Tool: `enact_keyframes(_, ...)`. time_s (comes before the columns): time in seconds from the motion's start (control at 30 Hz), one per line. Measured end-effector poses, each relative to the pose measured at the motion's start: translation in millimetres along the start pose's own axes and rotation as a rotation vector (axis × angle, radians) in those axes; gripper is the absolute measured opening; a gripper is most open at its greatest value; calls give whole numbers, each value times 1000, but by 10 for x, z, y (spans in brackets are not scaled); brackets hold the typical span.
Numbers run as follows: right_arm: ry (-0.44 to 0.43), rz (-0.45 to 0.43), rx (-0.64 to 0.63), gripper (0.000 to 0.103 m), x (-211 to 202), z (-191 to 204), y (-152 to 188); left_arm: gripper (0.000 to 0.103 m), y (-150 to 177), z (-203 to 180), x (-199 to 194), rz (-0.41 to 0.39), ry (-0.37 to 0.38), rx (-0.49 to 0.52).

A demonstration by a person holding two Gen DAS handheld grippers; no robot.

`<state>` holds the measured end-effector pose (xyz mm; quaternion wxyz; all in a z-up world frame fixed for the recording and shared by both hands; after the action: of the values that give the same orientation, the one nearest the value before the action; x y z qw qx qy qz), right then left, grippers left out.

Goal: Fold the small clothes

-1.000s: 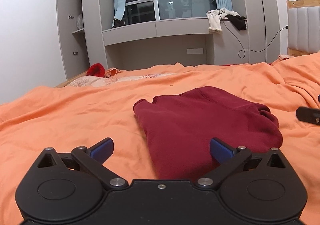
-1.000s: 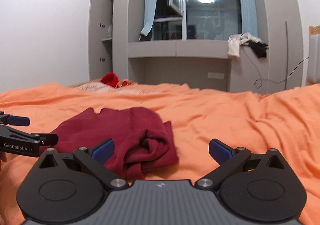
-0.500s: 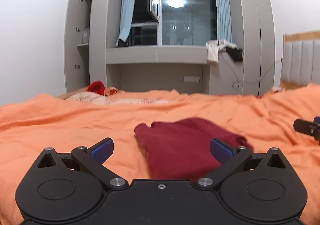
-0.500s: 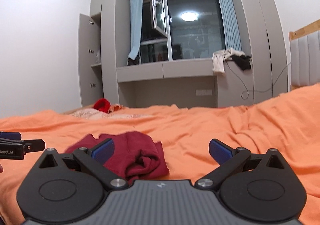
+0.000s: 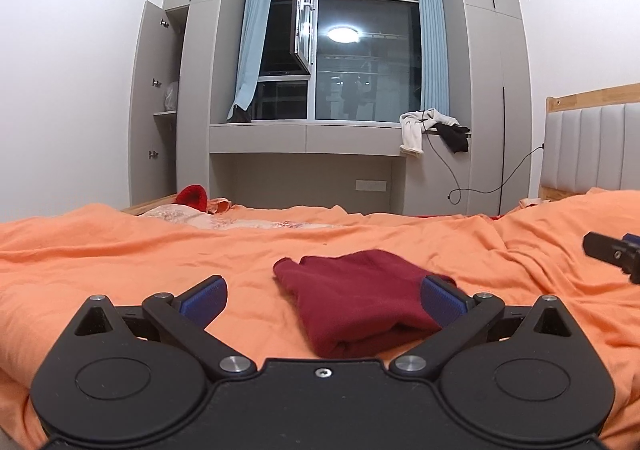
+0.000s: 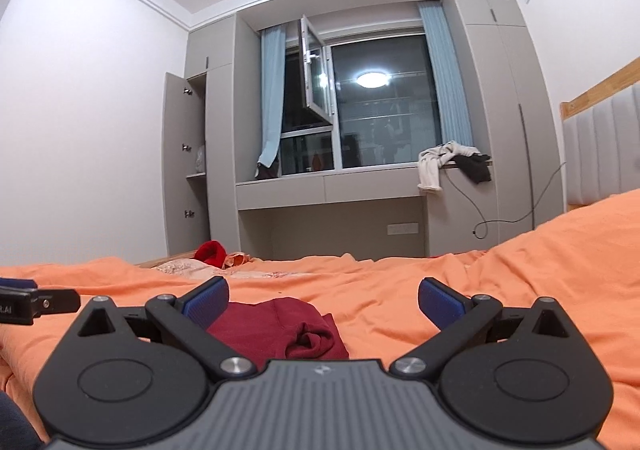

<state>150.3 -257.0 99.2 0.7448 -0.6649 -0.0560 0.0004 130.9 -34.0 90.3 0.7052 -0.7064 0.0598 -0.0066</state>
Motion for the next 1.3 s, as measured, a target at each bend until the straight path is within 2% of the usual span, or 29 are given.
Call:
enact_keyframes(0.17,30,6,18,103,-220,26,88,103,192,38,-112,37,-1,1)
enact_keyframes(0.43,45,-2,-21,103,-467,167,201,103,369,106,-276,40,10,-18)
enact_keyframes(0.83,25,121,-36,103,-466,305,478,103,690,199,-285,122,-32,-9)
enact_keyframes(1.3,44,152,-37,103,-451,278,558,103,742,168,-239,141,-35,-4)
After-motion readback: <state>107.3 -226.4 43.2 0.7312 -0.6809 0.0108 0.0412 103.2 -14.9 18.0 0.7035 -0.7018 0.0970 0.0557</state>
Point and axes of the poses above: each gripper's, at about its wrist camera, not at the fingertips, and x roughly the way its jaws point, z to its left, y to its underside, the point moved 5 cm from there along x, roughly the way its jaws point, and after that the axes turned 7 degrees about -z, right-handed, at the moved point
